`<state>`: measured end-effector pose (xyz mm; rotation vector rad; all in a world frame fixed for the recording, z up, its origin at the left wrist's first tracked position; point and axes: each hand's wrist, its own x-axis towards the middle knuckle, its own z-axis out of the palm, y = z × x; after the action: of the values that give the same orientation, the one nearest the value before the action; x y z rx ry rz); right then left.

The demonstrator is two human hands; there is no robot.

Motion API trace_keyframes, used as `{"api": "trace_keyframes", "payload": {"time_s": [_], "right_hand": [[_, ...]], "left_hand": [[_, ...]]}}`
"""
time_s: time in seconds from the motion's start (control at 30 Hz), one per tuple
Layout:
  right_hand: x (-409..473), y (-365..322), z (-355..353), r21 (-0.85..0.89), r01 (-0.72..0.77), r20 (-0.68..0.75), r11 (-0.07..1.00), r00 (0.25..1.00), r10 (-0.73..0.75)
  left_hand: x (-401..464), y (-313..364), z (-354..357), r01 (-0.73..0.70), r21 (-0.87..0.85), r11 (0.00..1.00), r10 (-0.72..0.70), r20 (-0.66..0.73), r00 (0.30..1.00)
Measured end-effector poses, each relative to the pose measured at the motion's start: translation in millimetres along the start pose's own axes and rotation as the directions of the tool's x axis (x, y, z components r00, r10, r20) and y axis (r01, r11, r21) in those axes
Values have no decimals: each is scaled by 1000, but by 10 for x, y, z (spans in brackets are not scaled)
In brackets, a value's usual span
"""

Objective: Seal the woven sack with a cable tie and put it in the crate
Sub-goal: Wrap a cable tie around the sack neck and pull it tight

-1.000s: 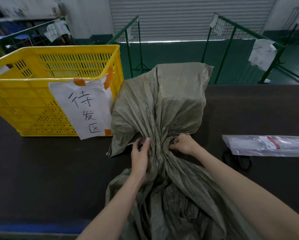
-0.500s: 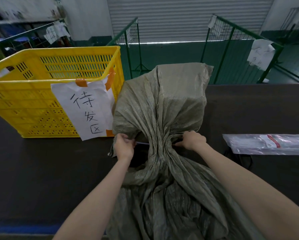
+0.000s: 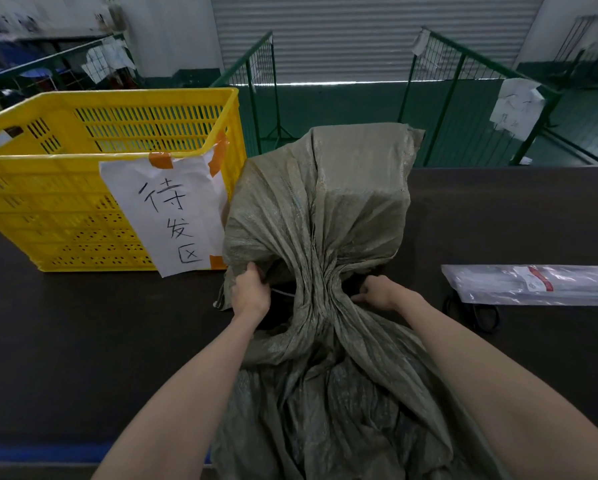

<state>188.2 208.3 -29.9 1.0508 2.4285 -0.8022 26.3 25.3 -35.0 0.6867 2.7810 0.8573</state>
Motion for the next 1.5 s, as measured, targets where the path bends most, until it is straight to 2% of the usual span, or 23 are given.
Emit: {"api": "trace_keyframes", "payload": {"time_s": [0.1,0.2,0.27,0.33,0.43,0.5,0.6,0.67,0.8,0.9,0.97,1.1,1.23,1.3,1.5], "right_hand": [[-36,-43,-21,51,-69,-44,996,996,71],[11,-92,-41,305,-53,-151,951,983,103],[10,-152,-78,561,7,-178,828,978,112],[-78,-246,-136,768,65,-173,637,979,108],[-222,-337,-240,909,156,-198,387,978,71],[-257,-356,-294,911,243,-255,335,967,-6],[-225,-341,-344,858,370,-366,356,927,-81],[-187,-329,-354,795,450,-446,408,888,-111],[-126,-323,-340,564,572,-616,595,772,-158],[-100,-345,-361,475,622,-679,623,709,-190],[-83,-364,-379,555,635,-661,538,729,-179],[-33,-423,-374,759,609,-578,228,793,-192],[88,-506,-386,874,485,-475,18,863,-169],[135,-532,-419,890,456,-452,-18,875,-172],[121,-529,-489,902,428,-403,53,880,-250]], "left_hand": [[10,13,-10,-33,-78,996,32,-20,999],[1,59,-43,-84,-219,972,61,-107,992],[-27,104,-92,-144,-293,945,94,-179,979],[-55,177,-162,-198,-378,904,104,-256,961],[-50,303,-247,-275,-485,830,121,-324,938],[-19,387,-285,-305,-560,770,135,-325,936],[53,493,-327,-344,-563,751,188,-318,929],[109,525,-329,-389,-536,749,264,-298,918],[196,581,-366,-428,-567,703,360,-235,903],[269,640,-426,-459,-538,707,424,-197,884],[322,688,-471,-401,-547,734,400,-129,908],[440,785,-493,-256,-665,702,368,32,929],[493,808,-454,-198,-683,703,369,112,923],[483,820,-458,-212,-660,720,403,149,903],[499,844,-449,-235,-616,752,459,233,857]]}}
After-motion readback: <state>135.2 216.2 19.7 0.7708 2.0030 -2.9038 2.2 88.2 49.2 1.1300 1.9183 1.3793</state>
